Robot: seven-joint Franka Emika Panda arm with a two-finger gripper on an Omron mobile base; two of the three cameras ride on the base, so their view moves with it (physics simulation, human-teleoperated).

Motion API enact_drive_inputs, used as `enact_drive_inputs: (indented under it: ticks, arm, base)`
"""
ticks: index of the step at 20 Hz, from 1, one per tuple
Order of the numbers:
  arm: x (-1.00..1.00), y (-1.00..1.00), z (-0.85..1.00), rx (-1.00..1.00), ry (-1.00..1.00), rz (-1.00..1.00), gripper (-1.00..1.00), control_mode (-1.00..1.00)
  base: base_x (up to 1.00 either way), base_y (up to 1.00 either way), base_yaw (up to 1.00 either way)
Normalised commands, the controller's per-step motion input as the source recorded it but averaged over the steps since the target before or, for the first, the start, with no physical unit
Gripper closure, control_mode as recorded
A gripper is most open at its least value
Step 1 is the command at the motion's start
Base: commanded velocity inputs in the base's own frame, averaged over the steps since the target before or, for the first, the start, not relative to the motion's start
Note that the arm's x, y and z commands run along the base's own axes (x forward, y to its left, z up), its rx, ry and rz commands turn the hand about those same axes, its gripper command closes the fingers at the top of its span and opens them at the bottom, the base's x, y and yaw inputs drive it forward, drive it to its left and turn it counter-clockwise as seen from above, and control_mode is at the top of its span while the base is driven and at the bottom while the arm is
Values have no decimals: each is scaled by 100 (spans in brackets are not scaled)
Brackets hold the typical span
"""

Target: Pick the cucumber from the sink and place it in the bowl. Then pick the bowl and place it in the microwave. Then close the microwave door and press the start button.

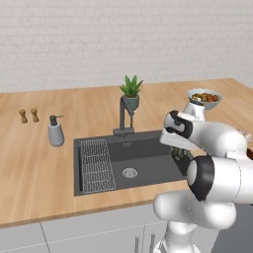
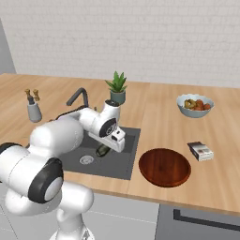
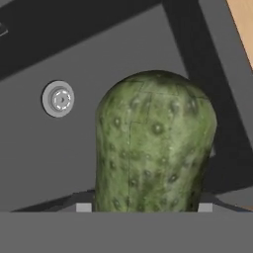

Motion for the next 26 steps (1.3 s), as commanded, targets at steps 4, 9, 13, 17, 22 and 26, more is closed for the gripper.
enact_drive_inputs:
  ticks: [4, 9, 13, 17, 22, 26]
  arm:
    - [-33, -39, 99, -1, -3, -1, 100, -100]
    - [-18, -52, 76, 0, -2, -2, 100, -100]
    - [-32, -86, 13, 0, 0, -1, 100, -100]
    - [-30, -87, 0, 1, 0, 0, 100, -100]
    - [-5, -81, -23, 3, 2, 0, 100, -100]
    - [0, -69, -34, 2, 2, 0, 100, -100]
  base:
    - [0, 0, 0]
    - [0, 0, 0]
    - [0, 0, 0]
    - [0, 0, 0]
    - [0, 0, 0]
    - [0, 0, 0]
